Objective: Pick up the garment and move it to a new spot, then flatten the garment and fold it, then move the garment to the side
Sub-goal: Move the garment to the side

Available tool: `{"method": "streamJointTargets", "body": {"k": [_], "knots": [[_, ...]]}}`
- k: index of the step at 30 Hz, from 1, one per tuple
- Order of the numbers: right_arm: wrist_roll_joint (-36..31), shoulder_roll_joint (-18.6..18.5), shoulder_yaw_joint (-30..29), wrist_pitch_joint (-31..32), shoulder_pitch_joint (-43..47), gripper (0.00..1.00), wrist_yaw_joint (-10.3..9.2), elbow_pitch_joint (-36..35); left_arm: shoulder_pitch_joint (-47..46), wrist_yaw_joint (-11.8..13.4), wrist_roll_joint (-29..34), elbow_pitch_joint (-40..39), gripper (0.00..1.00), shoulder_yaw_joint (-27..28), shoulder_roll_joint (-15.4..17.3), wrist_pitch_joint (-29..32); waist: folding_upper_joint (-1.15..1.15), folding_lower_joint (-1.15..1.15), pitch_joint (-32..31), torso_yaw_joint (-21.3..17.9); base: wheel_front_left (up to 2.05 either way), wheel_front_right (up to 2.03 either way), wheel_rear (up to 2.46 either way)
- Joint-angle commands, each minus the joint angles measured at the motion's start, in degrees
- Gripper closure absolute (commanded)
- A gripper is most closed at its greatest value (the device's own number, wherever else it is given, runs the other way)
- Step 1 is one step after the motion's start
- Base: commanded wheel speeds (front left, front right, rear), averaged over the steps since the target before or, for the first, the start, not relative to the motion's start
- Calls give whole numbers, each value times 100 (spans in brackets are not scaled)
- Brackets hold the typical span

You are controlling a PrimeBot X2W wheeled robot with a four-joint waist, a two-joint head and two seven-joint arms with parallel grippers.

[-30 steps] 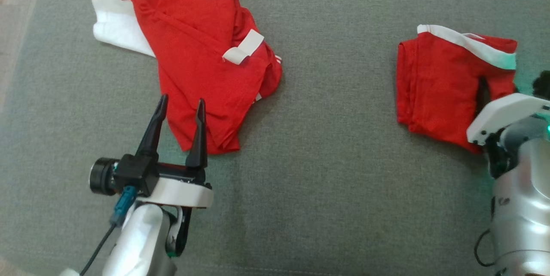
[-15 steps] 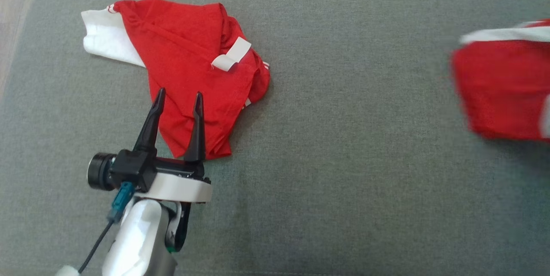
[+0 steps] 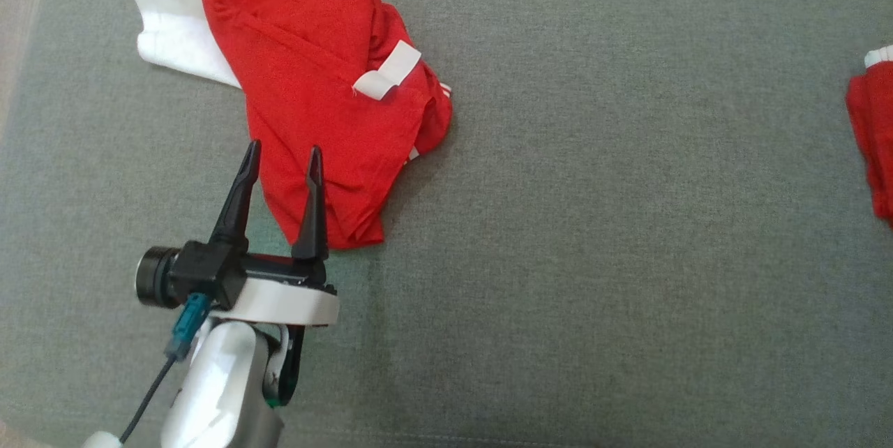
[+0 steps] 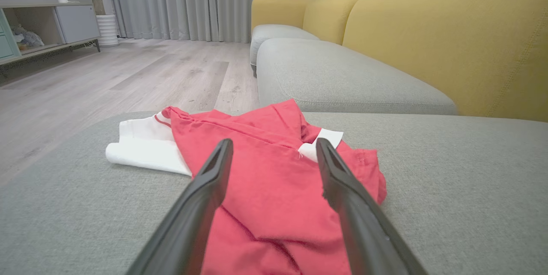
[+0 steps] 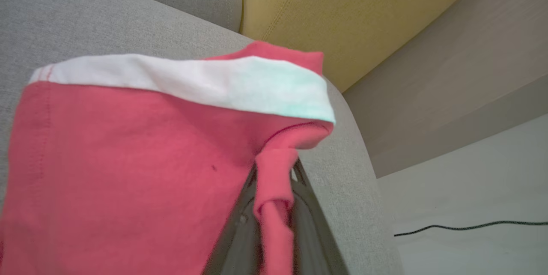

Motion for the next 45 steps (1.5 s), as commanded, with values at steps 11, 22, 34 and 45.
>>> {"method": "streamJointTargets", "body": {"k": [11,22,34,45], "knots": [[-178,317,-148,-321,-91,0,-4,-341,-118,-35,118,-83,0,308,24,-31,0,-1,-367,-81,0,0,0],[681,1301,558,-1255,-103,0,-4,-845,232,-30,124,-70,0,429,13,-31,0,-1,-1245,-272,0,0,0],[2377,2206,2075,-2052,1407,0,-4,-2072,726,-149,28,-160,0,551,19,-31,0,-1,-1843,-407,0,0,0],[3376,2252,2773,-2383,2982,0,-4,-2593,1053,-174,192,-225,0,597,11,-31,0,-1,-1829,-469,0,0,0]]}}
